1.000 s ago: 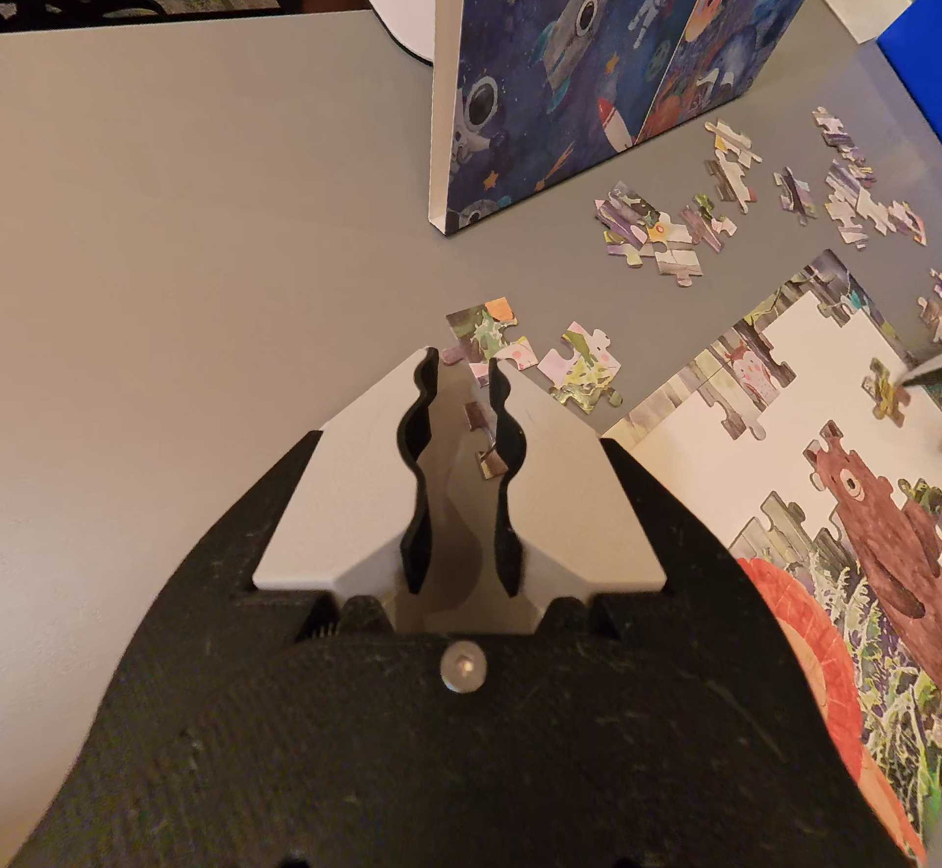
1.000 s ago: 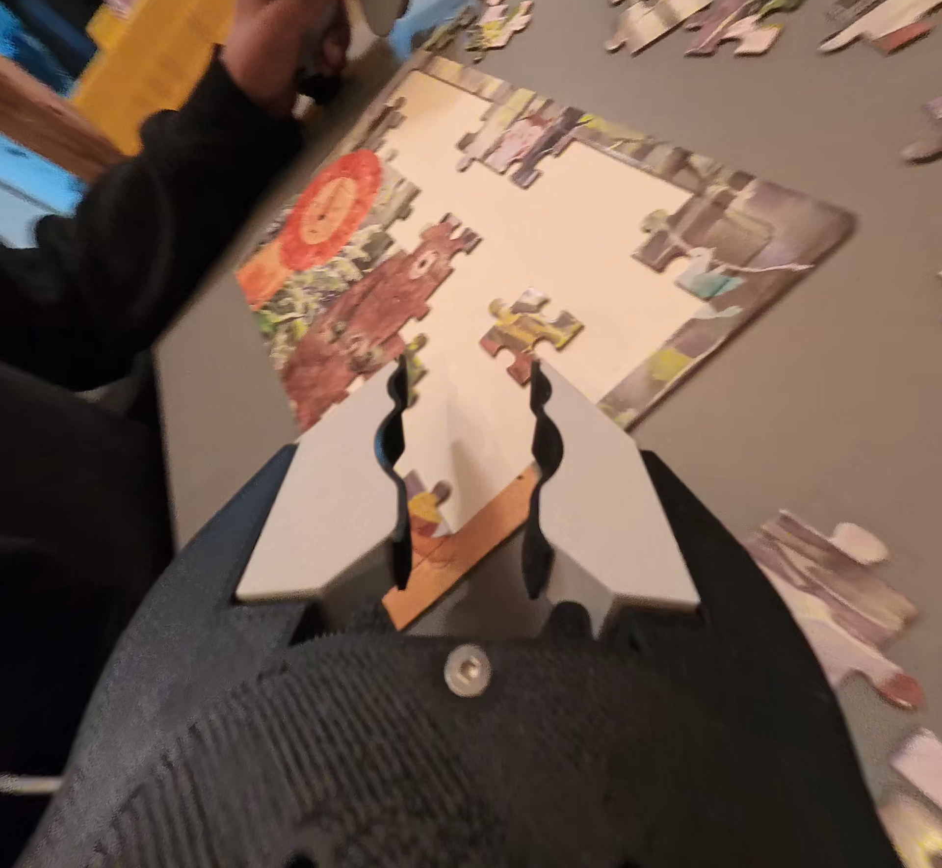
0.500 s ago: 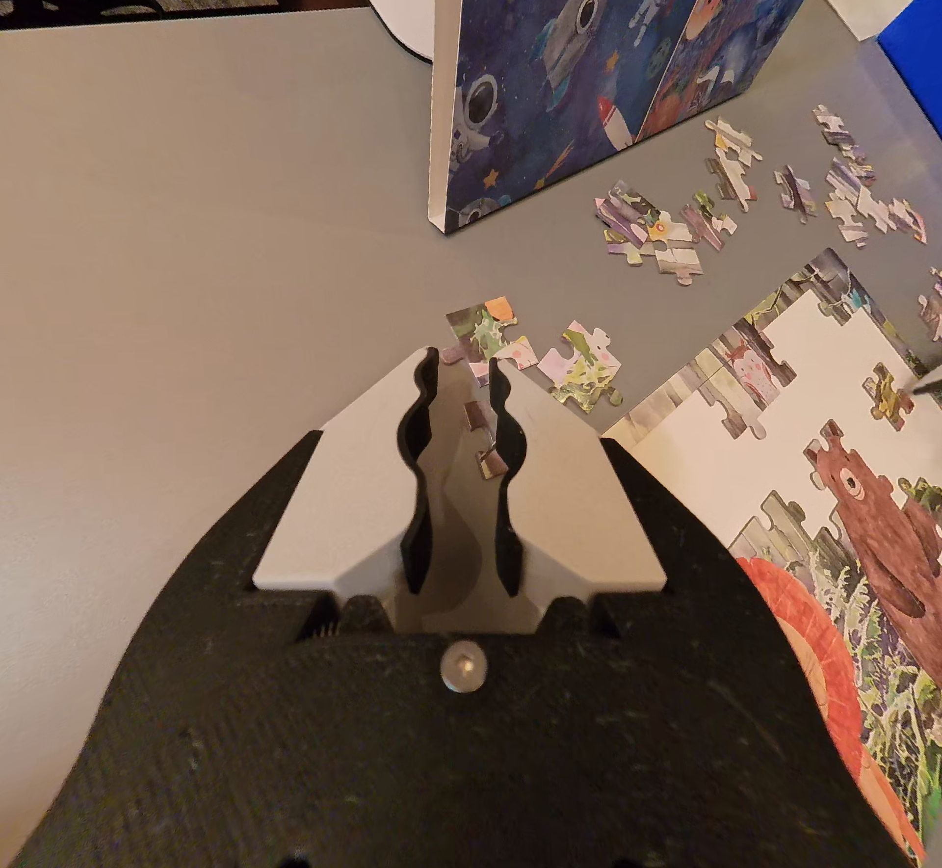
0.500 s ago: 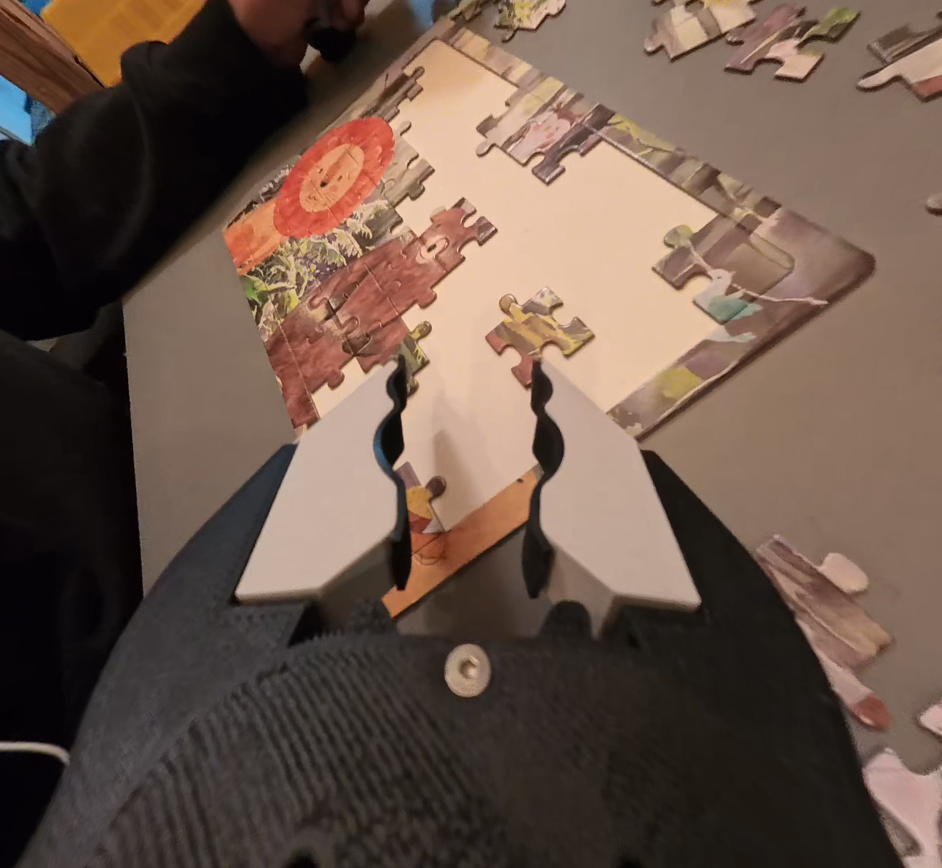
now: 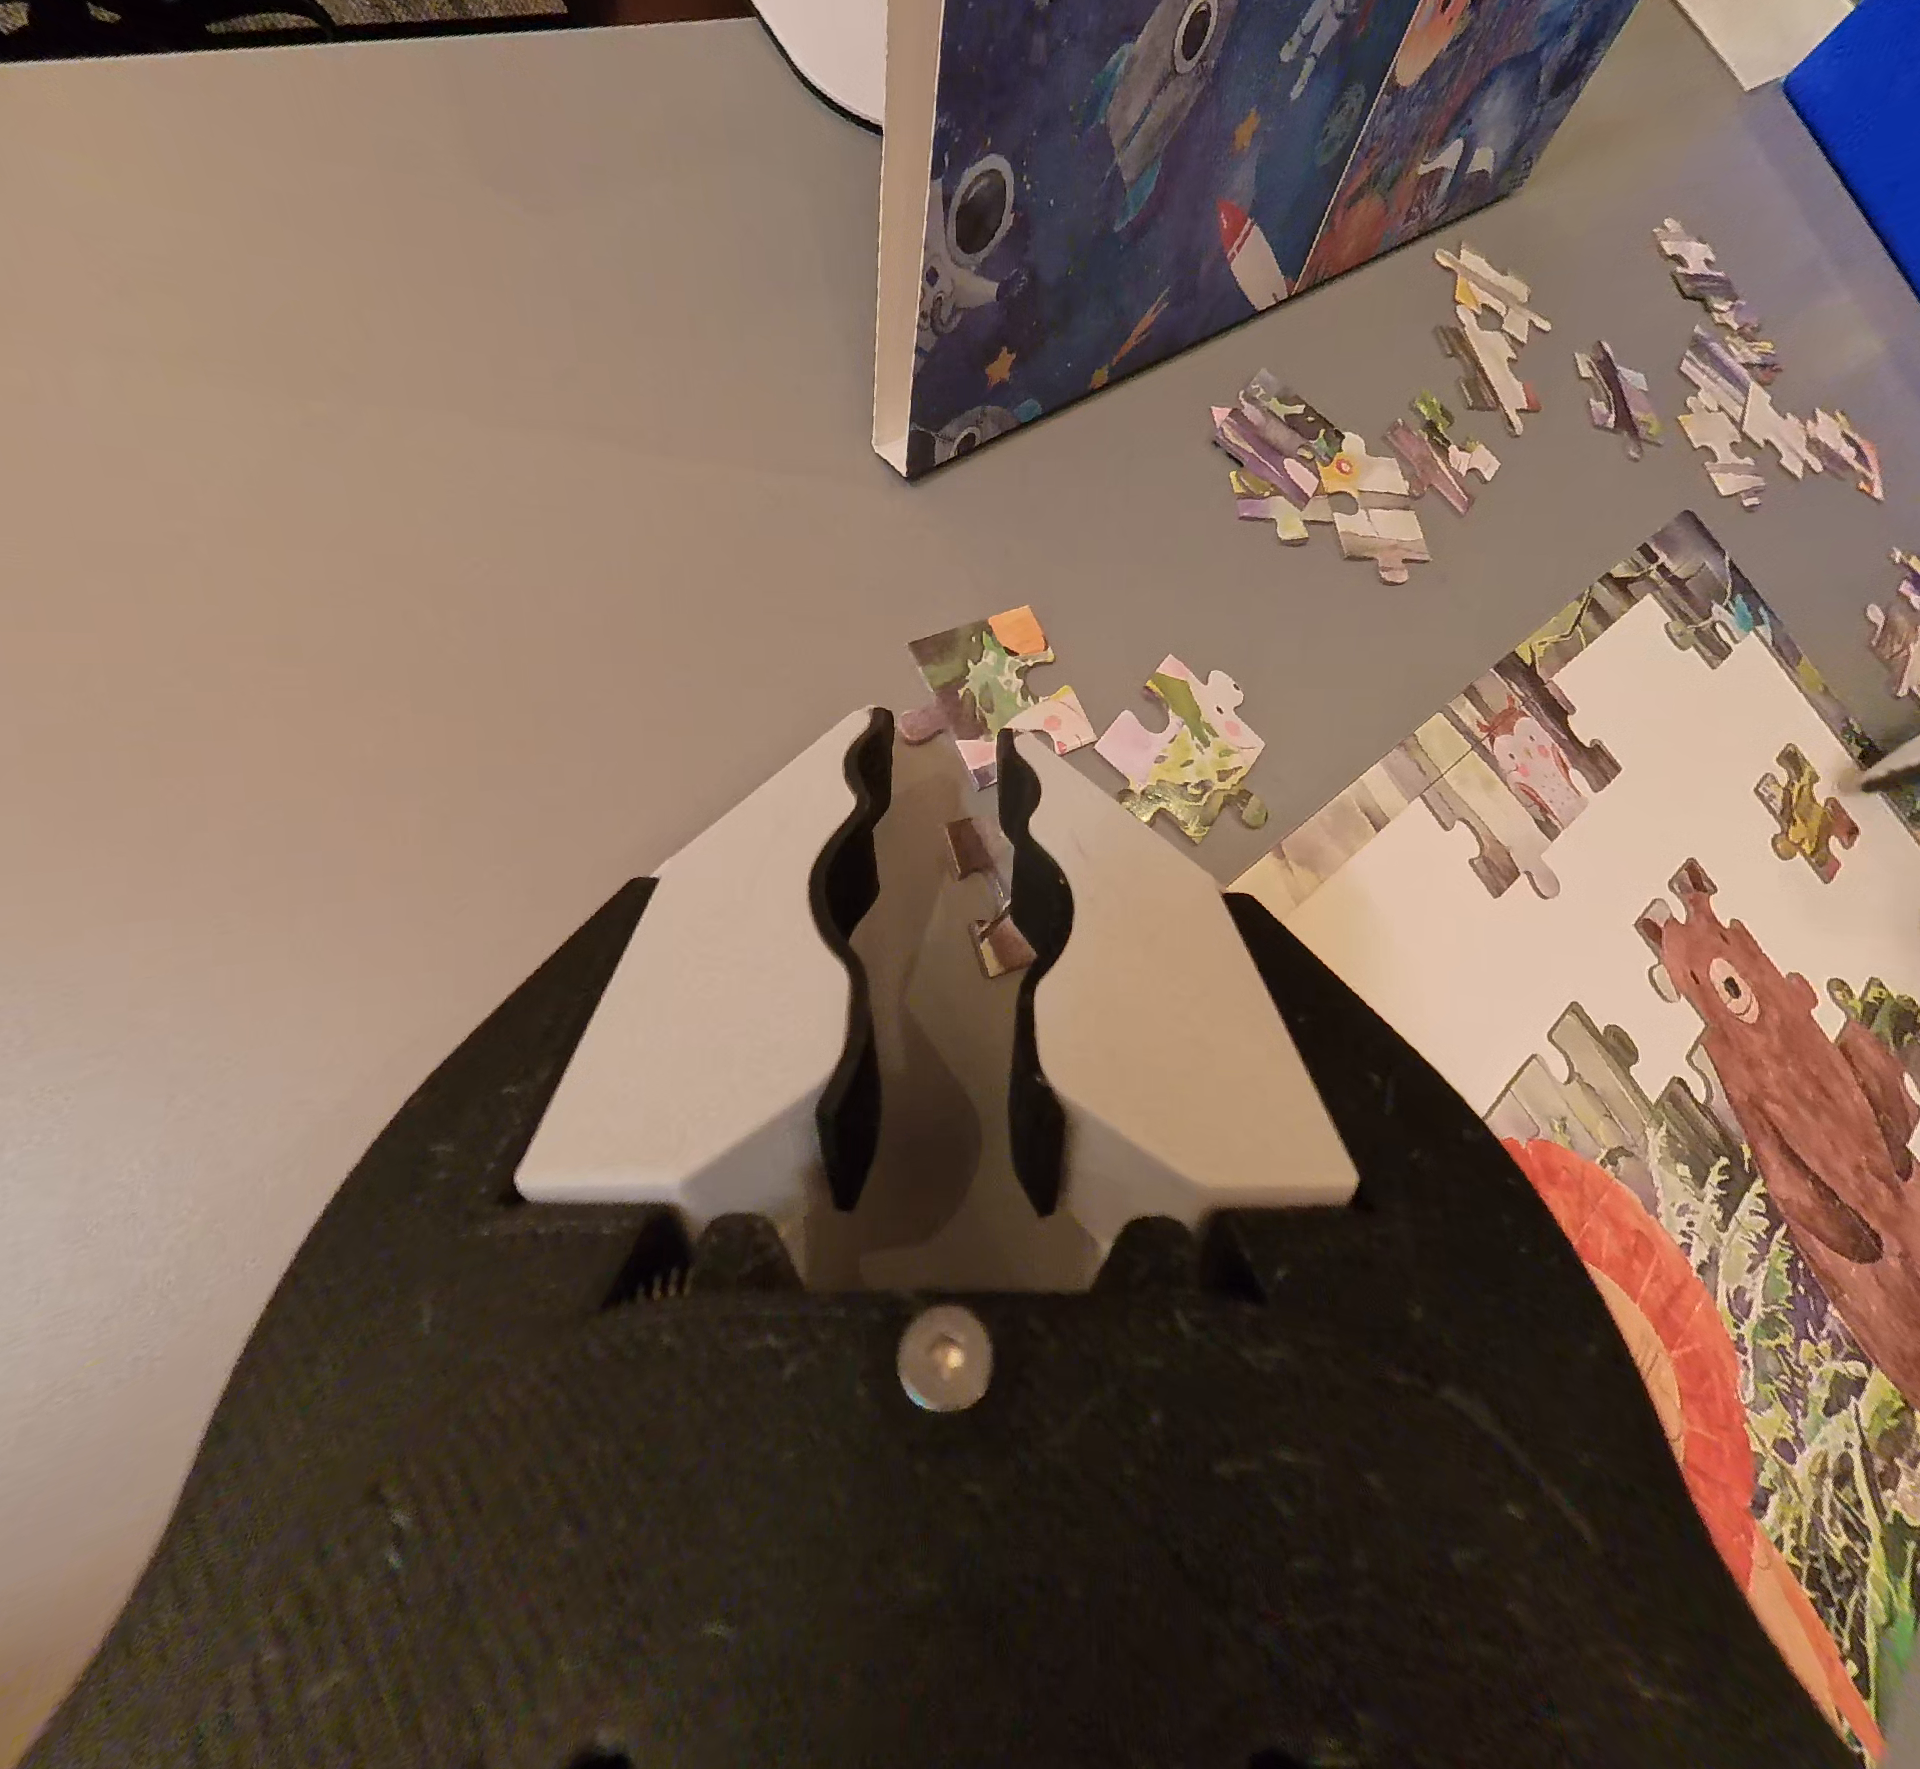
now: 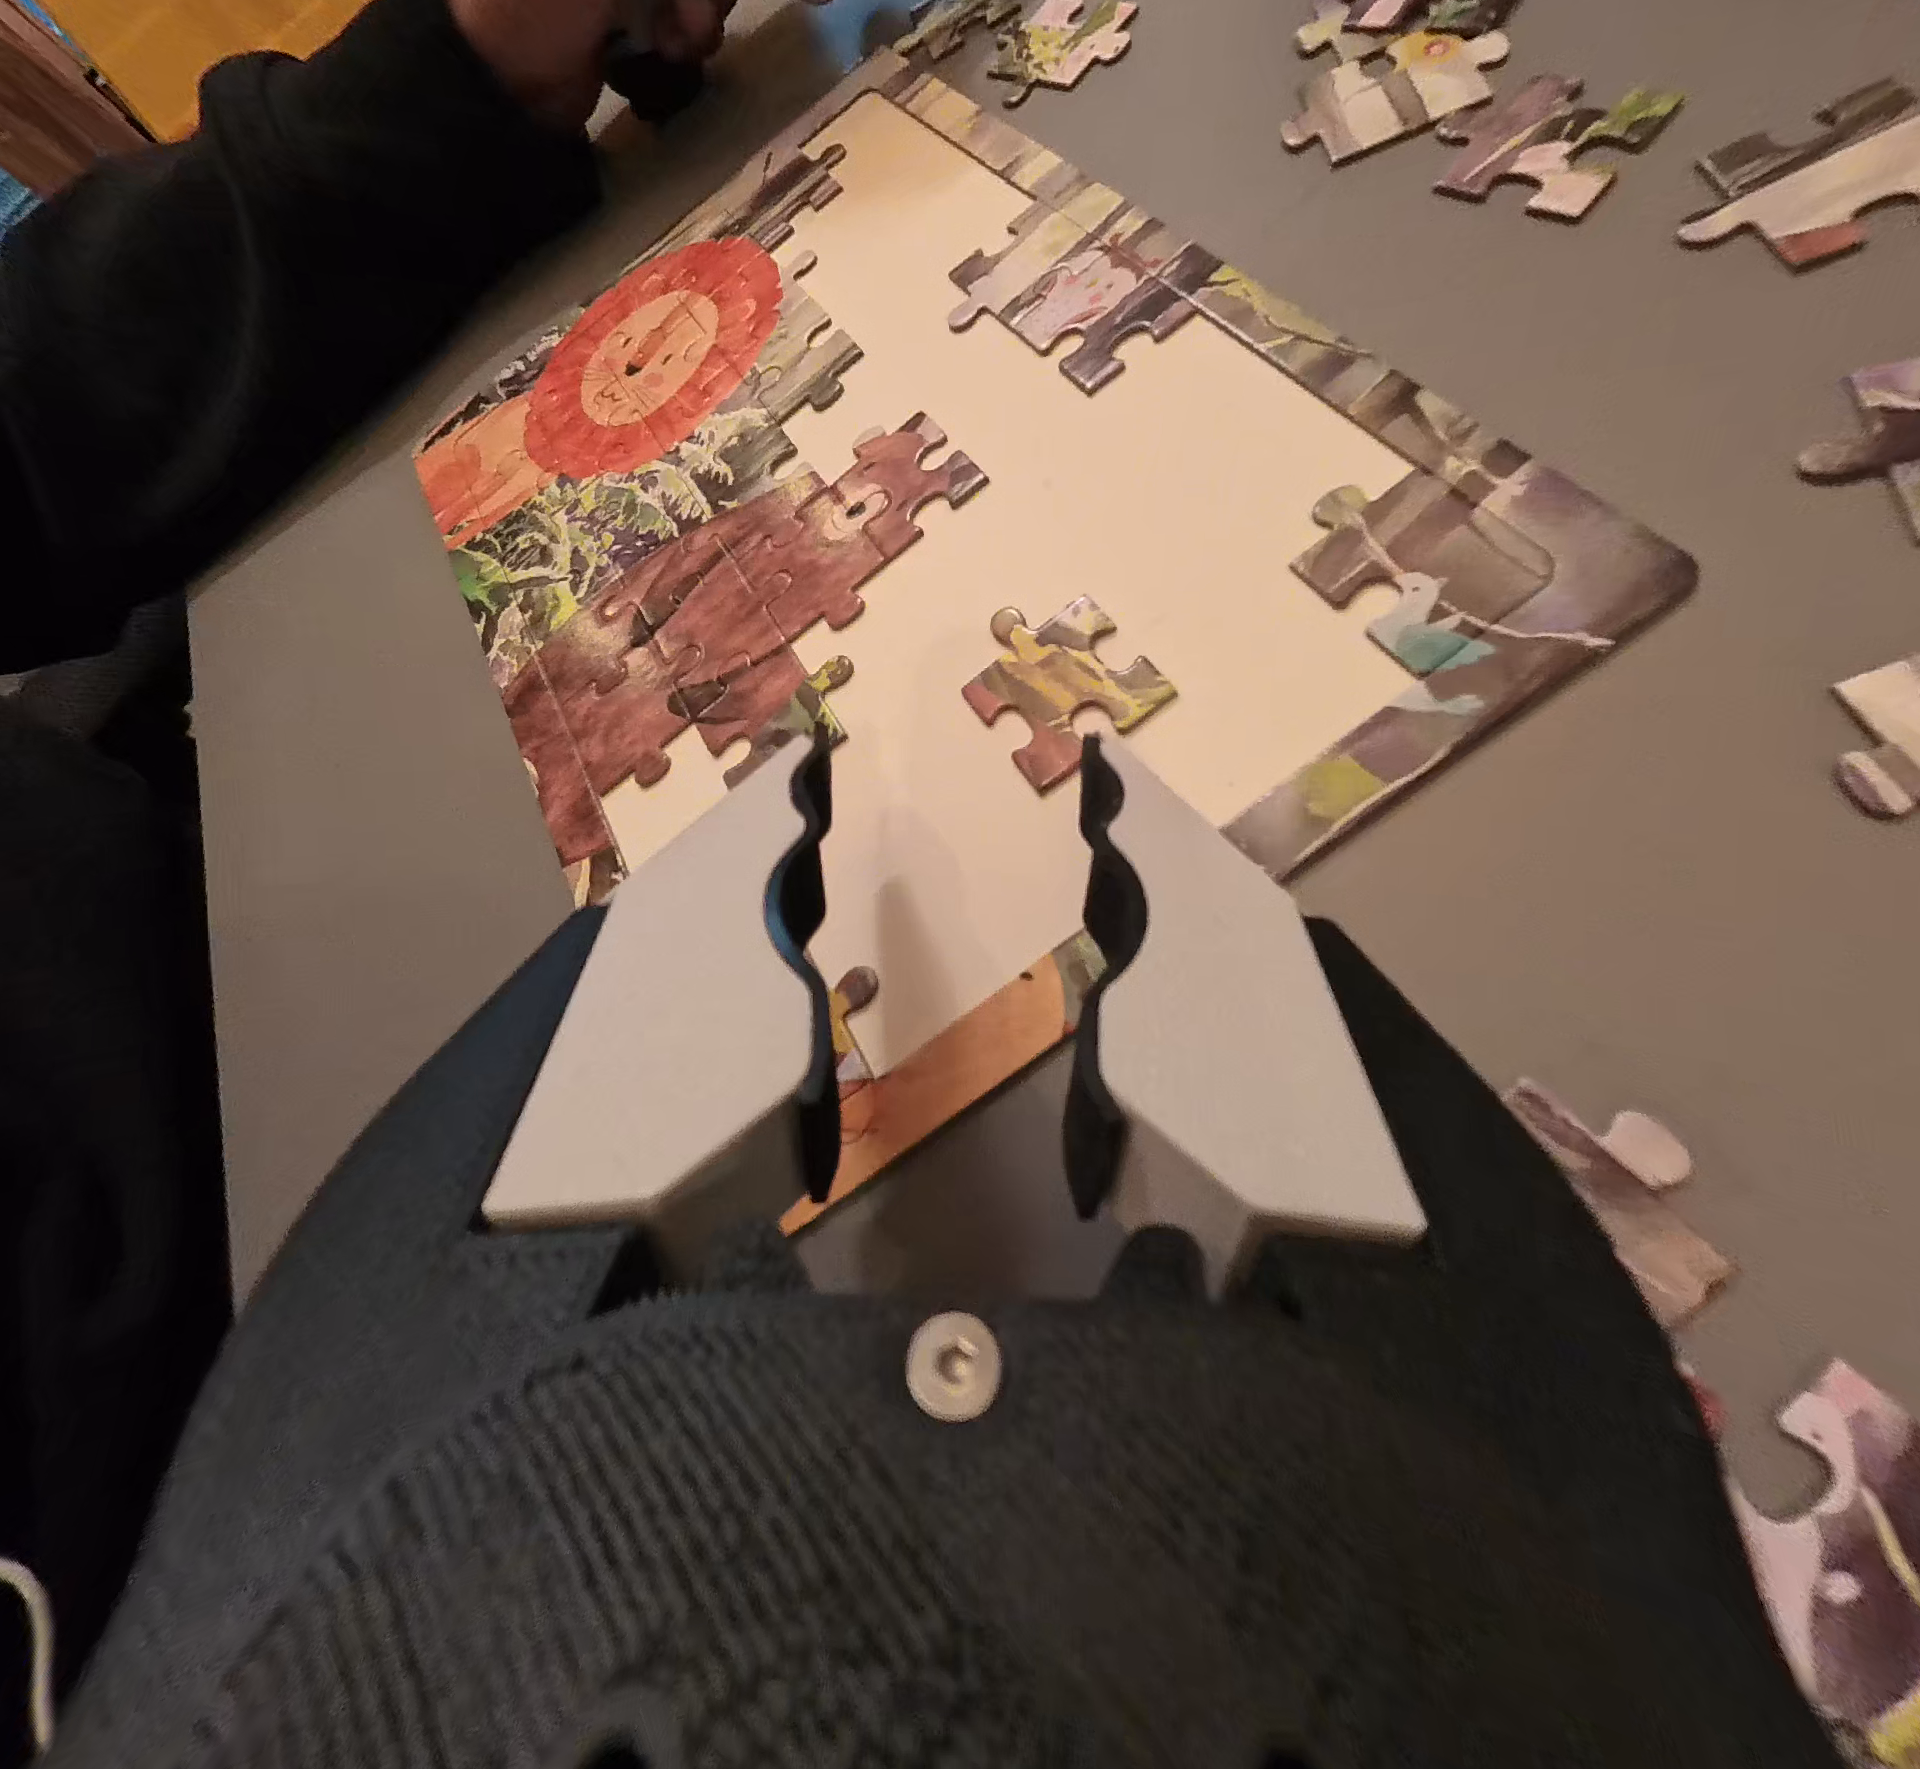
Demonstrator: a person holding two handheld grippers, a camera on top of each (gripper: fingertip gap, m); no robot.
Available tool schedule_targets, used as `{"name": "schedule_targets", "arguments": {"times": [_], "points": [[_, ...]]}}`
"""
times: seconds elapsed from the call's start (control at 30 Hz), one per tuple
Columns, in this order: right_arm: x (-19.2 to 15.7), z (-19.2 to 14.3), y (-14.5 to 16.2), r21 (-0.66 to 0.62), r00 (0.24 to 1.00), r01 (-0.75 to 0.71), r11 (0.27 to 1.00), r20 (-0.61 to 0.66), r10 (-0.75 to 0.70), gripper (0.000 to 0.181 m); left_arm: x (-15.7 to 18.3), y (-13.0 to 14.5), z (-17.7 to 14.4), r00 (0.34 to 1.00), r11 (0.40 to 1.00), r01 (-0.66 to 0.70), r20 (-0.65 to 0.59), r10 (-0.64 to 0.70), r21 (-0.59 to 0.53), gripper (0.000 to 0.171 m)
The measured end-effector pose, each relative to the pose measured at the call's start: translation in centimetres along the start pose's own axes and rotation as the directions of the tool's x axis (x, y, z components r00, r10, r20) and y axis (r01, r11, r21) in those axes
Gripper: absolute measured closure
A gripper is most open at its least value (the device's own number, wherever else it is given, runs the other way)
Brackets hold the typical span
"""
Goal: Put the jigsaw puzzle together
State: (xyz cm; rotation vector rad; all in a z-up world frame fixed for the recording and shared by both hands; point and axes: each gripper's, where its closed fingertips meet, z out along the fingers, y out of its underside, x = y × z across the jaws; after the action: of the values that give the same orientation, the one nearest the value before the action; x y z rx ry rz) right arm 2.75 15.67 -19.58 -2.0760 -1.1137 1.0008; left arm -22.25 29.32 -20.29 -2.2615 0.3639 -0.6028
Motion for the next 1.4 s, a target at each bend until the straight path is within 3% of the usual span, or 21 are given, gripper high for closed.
{"name": "schedule_targets", "arguments": {"times": [0.5, 0.77, 1.13, 1.33, 1.4], "points": [[-1.8, 0.6, 1.2, -0.073, 0.995, 0.047, 0.996, 0.096, -0.04, 0.144, 0.0, 0.0, 0.0, 1.0, 1.0, 0.001, 0.0, -0.001, -0.001, 0.154], [-0.9, 0.0, -0.2, 0.012, 0.999, 0.036, 0.999, 0.035, -0.036, 0.137, 0.0, 0.0, 0.0, 1.0, 1.0, 0.001, -0.001, -0.001, -0.001, 0.154], [-0.6, 0.8, 0.6, -0.053, 0.998, 0.067, 0.996, -0.01, -0.067, 0.136, 0.0, 0.0, 0.0, 1.0, 1.0, 0.002, -0.001, -0.002, -0.002, 0.154], [-3.7, 1.0, 0.6, -0.041, 0.983, 0.096, 0.995, 0.161, -0.088, 0.143, 0.0, 0.0, 0.0, 1.0, 1.0, 0.0, 0.0, 0.0, -0.003, 0.154], [-3.7, 0.8, -0.5, 0.021, 0.984, 0.117, 0.993, 0.132, -0.119, 0.141, 0.0, 0.0, 0.0, 1.0, 1.0, 0.001, 0.0, -0.001, -0.002, 0.154]]}}
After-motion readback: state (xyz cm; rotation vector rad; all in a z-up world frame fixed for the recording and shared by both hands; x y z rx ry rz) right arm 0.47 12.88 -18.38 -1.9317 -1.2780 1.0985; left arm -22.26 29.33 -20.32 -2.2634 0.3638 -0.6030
